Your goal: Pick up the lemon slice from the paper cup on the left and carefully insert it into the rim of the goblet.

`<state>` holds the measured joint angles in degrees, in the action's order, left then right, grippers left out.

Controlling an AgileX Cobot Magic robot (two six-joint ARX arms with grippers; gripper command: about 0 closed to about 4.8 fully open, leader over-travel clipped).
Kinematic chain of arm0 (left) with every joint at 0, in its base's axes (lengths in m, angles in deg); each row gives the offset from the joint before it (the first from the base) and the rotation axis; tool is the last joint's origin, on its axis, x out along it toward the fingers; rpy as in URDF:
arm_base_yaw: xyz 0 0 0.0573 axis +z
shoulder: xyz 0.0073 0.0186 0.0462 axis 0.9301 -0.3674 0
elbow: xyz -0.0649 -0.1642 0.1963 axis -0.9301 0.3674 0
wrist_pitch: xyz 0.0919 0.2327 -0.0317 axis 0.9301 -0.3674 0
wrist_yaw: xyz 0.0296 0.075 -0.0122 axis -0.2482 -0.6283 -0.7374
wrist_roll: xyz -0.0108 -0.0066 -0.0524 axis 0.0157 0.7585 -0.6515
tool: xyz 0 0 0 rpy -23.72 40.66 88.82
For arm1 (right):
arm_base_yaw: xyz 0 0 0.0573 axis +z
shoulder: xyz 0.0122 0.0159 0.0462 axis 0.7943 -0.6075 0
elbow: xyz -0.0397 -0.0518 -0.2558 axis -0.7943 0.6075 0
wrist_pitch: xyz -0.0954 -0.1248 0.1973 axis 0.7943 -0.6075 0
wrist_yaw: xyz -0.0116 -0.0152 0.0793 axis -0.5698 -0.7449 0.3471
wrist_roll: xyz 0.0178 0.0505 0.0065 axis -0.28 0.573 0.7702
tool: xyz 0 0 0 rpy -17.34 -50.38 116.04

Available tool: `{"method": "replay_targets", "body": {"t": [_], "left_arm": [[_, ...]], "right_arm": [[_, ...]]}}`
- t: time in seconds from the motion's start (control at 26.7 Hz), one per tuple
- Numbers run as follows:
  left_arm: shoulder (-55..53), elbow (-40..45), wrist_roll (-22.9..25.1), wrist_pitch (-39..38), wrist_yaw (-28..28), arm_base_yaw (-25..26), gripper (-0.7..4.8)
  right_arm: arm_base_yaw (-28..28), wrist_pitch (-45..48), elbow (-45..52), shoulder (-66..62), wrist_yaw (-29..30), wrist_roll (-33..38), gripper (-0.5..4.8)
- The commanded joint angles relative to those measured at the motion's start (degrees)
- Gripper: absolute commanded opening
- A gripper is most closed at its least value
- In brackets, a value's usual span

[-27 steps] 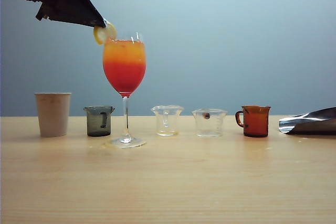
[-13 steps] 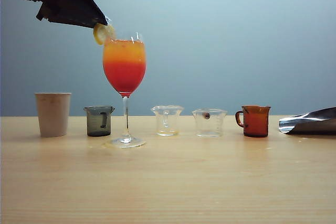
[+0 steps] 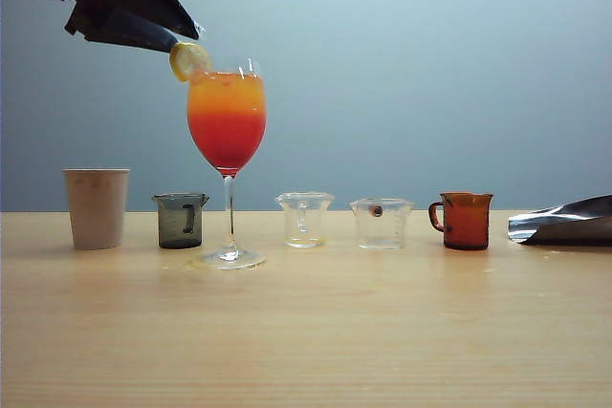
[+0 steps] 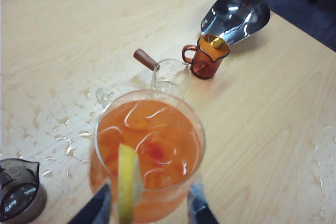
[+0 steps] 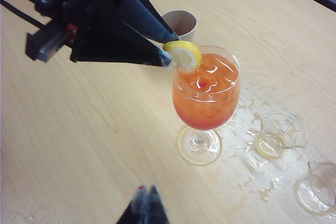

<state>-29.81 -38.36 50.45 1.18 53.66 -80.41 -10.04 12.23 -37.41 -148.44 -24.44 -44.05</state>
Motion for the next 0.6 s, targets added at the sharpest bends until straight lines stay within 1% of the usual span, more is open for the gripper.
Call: {"method": "replay_targets", "body": {"t": [0.04,0.34,0.37,0.41,0.49,0.52,0.6], "left_arm": [[1.3,-0.3,0.0,1.3,0.2,0.0,1.87],[3.1,-0.3,0.0,1.1,-0.2,0.0,1.81],[3.6,-0.3,0.0,1.1,-0.2,0.0,1.65],[4.1,-0.3,0.0,1.1,-0.2,0.0,1.33],[5.7,-0.3,-0.1,1.0,-1.0,0.0,0.28],[6.6,-0.3,-0.1,0.9,-2.0,0.0,-0.10],[8.3,-0.3,-0.1,0.7,-3.8,0.0,-0.06]], "right_arm": [[0.1,0.9,-0.2,0.2,0.3,-0.2,-0.04],[0.1,-0.4,-0.2,0.2,0.3,-0.2,-0.04],[0.1,-0.6,-0.2,0.2,0.2,-0.2,-0.04],[0.1,-0.7,-0.2,0.2,0.2,-0.2,-0.04],[0.1,-0.6,-0.2,0.3,0.1,-0.2,-0.04],[0.1,-0.5,-0.2,0.3,0.1,-0.2,-0.04],[0.1,-0.2,-0.2,0.3,0.0,-0.2,-0.04]]}}
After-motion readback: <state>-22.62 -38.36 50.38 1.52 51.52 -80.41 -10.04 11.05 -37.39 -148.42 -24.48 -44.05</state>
